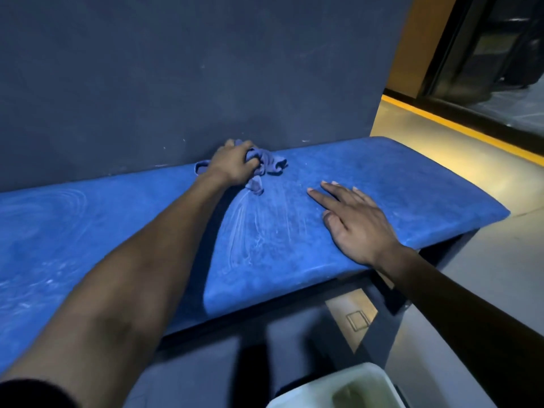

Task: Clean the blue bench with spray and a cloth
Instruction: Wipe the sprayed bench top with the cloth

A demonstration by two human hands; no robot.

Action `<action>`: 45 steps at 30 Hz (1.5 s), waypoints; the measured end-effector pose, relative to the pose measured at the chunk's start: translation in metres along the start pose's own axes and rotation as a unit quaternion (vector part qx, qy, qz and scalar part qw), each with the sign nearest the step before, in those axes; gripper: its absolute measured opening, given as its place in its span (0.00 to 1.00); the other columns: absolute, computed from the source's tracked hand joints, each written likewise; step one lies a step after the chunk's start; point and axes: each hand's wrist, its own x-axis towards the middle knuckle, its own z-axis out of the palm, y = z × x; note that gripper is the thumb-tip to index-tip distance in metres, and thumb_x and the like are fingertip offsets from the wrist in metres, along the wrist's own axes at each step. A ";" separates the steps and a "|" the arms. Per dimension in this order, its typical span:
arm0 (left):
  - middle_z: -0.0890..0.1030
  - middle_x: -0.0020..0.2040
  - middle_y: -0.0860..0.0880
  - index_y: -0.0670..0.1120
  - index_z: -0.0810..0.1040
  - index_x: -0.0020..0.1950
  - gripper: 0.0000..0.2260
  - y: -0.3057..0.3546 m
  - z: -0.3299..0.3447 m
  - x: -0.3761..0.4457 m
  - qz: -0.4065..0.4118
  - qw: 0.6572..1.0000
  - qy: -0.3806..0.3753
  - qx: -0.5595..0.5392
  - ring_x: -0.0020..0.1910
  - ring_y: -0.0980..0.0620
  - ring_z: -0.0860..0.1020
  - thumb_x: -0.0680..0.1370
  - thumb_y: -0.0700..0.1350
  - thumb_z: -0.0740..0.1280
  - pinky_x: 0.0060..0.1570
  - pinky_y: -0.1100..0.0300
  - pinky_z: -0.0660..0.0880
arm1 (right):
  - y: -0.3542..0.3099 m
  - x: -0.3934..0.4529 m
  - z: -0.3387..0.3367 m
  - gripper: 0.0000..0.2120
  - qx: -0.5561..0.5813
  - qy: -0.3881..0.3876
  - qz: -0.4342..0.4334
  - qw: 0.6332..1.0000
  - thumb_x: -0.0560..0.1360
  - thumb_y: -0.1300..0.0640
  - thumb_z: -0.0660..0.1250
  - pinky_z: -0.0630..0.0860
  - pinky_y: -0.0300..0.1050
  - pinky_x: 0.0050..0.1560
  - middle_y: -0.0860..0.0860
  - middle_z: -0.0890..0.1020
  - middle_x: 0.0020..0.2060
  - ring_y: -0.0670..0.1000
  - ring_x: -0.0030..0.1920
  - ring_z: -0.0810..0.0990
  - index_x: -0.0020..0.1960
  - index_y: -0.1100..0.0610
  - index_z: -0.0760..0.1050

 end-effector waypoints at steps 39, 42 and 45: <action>0.73 0.66 0.40 0.56 0.75 0.71 0.30 0.051 -0.005 -0.086 -0.027 0.999 -0.015 0.012 0.68 0.36 0.73 0.74 0.69 0.55 0.69 0.47 0.71 | 0.001 0.000 0.000 0.32 0.010 0.008 0.005 1.000 0.77 0.45 0.43 0.48 0.48 0.80 0.48 0.65 0.79 0.48 0.80 0.58 0.79 0.46 0.63; 0.75 0.64 0.49 0.59 0.74 0.71 0.30 0.053 -0.024 -0.156 0.117 0.991 -0.060 -0.031 0.66 0.45 0.74 0.73 0.71 0.59 0.68 0.52 0.72 | 0.001 0.000 -0.001 0.34 0.001 0.011 0.005 1.000 0.76 0.44 0.41 0.50 0.49 0.80 0.49 0.66 0.79 0.49 0.80 0.60 0.79 0.48 0.65; 0.75 0.63 0.59 0.53 0.78 0.69 0.28 0.020 -0.049 -0.174 0.179 0.980 -0.074 -0.053 0.66 0.54 0.73 0.75 0.67 0.64 0.66 0.64 0.67 | 0.000 0.000 0.000 0.34 -0.002 0.005 0.006 1.000 0.77 0.44 0.41 0.49 0.49 0.80 0.48 0.65 0.79 0.48 0.80 0.58 0.80 0.46 0.62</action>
